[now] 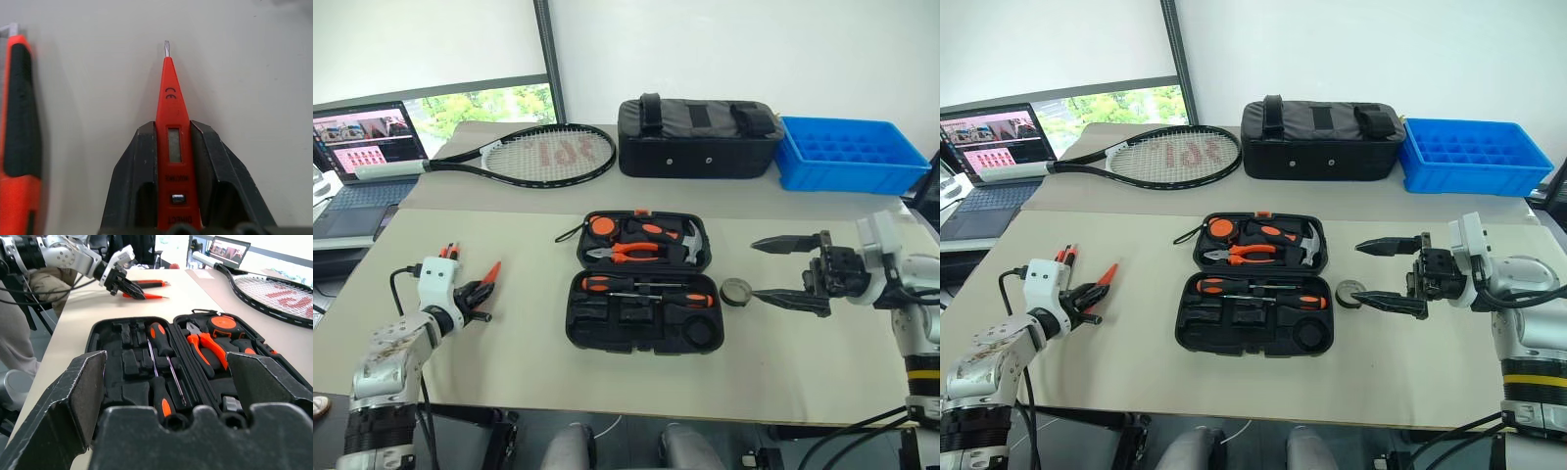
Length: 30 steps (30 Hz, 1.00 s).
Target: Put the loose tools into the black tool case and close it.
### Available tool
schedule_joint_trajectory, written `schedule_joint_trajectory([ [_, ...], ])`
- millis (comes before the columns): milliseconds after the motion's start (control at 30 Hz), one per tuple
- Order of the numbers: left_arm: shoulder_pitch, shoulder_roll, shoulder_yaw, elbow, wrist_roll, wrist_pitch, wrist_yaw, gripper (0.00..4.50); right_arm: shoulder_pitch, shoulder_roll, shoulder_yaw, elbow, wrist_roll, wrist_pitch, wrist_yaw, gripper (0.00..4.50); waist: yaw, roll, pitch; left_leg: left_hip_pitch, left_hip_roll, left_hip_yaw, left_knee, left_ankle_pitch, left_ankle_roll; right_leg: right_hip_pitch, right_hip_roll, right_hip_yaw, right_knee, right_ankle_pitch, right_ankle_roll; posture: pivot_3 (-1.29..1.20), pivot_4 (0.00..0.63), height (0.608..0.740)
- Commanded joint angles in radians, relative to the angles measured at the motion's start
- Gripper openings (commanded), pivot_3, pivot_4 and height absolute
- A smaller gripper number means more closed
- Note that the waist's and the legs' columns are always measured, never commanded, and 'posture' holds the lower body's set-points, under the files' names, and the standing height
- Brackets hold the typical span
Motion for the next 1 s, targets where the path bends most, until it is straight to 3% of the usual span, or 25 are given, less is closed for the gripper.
schedule_joint_trajectory([
  [33,-0.072,0.012,-0.045,-0.217,-0.133,-0.068,-0.189,0.49,0.015,-0.031,-0.047,-0.010,0.043,-0.026,0.057,4.50,0.007,0.000,0.000,-0.001,0.000,0.000,0.000,0.000,0.000,0.000,0.000,0.000,0.000,0.000,0.000,0.00,0.150,0.708],
  [167,-0.151,0.051,-0.207,-0.307,-0.152,-0.086,-0.387,0.49,0.068,-0.057,-0.070,-0.024,0.076,-0.018,0.057,4.50,0.023,0.002,-0.001,-0.001,-0.001,0.002,0.000,0.000,-0.001,0.001,-0.001,-0.001,-0.002,0.000,0.000,0.00,0.150,0.708],
  [333,-0.343,0.043,-0.489,-0.167,0.024,-0.204,-0.545,0.49,0.163,-0.098,-0.125,-0.043,0.110,-0.038,0.059,4.50,0.025,0.005,-0.001,-0.001,-0.001,0.004,0.000,0.000,-0.001,0.001,0.001,0.001,-0.003,0.000,0.001,0.00,0.150,0.708],
  [433,-0.403,0.031,-0.575,-0.085,0.087,-0.251,-0.602,0.49,0.212,-0.108,-0.167,-0.059,0.121,-0.043,0.059,4.50,0.020,0.003,0.000,-0.001,-0.001,0.003,0.002,0.001,-0.001,0.001,0.002,0.002,-0.002,0.000,0.001,0.00,0.150,0.708],
  [667,-0.475,0.038,-0.651,0.064,0.194,-0.322,-0.675,0.49,0.346,-0.100,-0.260,-0.137,0.139,-0.033,0.042,4.50,0.008,0.001,0.002,-0.002,-0.001,0.003,0.002,0.000,0.000,0.001,0.004,0.005,-0.002,0.000,0.001,0.00,0.150,0.708],
  [1000,-0.470,0.038,-0.670,0.084,0.243,-0.304,-0.721,0.49,0.353,-0.086,-0.259,-0.177,0.143,-0.023,0.017,4.50,0.009,0.001,0.002,-0.003,-0.001,0.003,0.004,0.000,0.000,0.001,0.003,0.005,-0.002,0.000,0.003,0.00,0.150,0.708],
])
